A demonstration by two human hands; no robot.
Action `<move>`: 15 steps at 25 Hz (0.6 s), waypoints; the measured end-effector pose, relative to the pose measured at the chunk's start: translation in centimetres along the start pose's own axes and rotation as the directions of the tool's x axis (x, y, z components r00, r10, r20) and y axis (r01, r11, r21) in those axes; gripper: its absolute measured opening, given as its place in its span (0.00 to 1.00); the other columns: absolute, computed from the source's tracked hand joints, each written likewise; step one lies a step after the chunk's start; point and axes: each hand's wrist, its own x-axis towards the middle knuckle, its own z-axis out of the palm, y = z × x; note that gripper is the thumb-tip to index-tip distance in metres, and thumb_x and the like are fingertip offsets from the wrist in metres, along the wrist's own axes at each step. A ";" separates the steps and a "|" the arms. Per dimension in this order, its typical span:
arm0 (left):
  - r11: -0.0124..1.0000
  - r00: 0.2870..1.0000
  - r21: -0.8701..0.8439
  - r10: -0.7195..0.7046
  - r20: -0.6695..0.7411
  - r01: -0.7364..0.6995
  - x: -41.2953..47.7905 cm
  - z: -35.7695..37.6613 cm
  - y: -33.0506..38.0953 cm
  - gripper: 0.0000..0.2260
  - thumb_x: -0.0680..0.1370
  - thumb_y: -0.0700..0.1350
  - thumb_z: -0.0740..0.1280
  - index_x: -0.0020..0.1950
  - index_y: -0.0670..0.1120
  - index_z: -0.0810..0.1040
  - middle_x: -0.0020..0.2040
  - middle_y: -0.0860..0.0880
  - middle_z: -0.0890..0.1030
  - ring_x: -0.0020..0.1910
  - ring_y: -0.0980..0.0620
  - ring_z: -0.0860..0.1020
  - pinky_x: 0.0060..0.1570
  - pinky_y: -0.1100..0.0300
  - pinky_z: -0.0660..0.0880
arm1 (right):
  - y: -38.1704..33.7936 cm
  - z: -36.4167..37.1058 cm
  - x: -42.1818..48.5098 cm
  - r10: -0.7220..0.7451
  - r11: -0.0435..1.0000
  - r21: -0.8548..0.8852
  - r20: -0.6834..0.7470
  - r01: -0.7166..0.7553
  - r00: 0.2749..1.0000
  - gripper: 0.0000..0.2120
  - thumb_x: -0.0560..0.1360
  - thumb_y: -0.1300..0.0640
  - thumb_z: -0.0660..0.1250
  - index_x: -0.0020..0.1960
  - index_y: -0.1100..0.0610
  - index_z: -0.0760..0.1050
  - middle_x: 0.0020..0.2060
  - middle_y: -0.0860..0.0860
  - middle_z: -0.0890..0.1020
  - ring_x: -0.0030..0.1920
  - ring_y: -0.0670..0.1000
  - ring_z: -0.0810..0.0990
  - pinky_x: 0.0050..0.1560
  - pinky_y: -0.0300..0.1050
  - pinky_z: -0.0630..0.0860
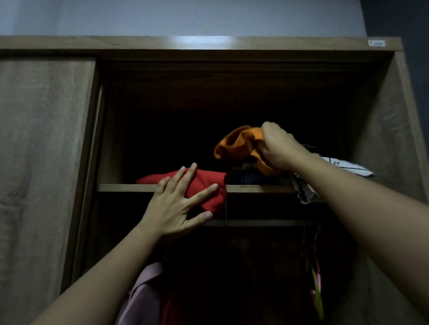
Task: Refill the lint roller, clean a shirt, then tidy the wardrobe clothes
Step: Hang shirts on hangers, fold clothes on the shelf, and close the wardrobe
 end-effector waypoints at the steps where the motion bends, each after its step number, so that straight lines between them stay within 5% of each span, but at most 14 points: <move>1: 1.000 1.000 -0.001 -0.002 -0.001 0.002 0.0 0.0 0.1 0.26 0.77 0.68 0.41 0.74 0.65 0.44 0.75 0.38 0.61 0.70 0.38 0.66 0.60 0.43 0.69 | 0.1 -0.8 -0.1 0.053 0.995 0.082 -0.043 -0.050 0.998 0.13 0.79 0.56 0.57 0.60 0.62 0.62 0.50 0.60 0.73 0.48 0.60 0.75 0.43 0.49 0.68; 5: 1.000 1.000 -0.001 0.021 -0.013 -0.021 0.2 -0.4 -0.1 0.26 0.77 0.68 0.41 0.75 0.64 0.44 0.74 0.38 0.63 0.69 0.38 0.69 0.59 0.43 0.70 | 0.4 -4.0 -0.8 0.040 0.942 0.333 -0.197 0.029 0.980 0.12 0.79 0.52 0.57 0.57 0.58 0.59 0.44 0.55 0.73 0.43 0.55 0.75 0.42 0.49 0.70; 7: 1.000 1.000 0.003 0.024 -0.017 -0.024 0.2 -0.3 -0.3 0.26 0.77 0.68 0.41 0.75 0.64 0.44 0.73 0.38 0.64 0.68 0.39 0.69 0.58 0.43 0.71 | 0.5 -5.9 -1.1 0.008 0.924 0.376 -0.197 0.068 0.980 0.24 0.75 0.43 0.62 0.61 0.57 0.58 0.51 0.53 0.72 0.50 0.52 0.74 0.50 0.50 0.72; 10: 1.000 1.000 -0.002 0.013 -0.012 -0.013 0.1 -0.1 -0.1 0.26 0.78 0.67 0.41 0.75 0.64 0.45 0.73 0.39 0.64 0.68 0.39 0.70 0.57 0.43 0.72 | 0.5 -9.2 -0.9 -0.055 0.962 0.247 -0.231 0.113 0.971 0.39 0.66 0.45 0.75 0.67 0.59 0.58 0.61 0.57 0.70 0.59 0.53 0.71 0.55 0.46 0.69; 15: 1.000 0.997 -0.021 0.005 0.082 -0.003 0.2 -0.5 -0.3 0.26 0.78 0.67 0.41 0.75 0.63 0.45 0.73 0.37 0.65 0.67 0.38 0.71 0.56 0.42 0.72 | -0.7 -14.8 -0.7 -0.143 0.971 0.115 -0.427 0.211 0.893 0.33 0.68 0.54 0.74 0.66 0.62 0.61 0.58 0.61 0.72 0.52 0.54 0.72 0.46 0.44 0.64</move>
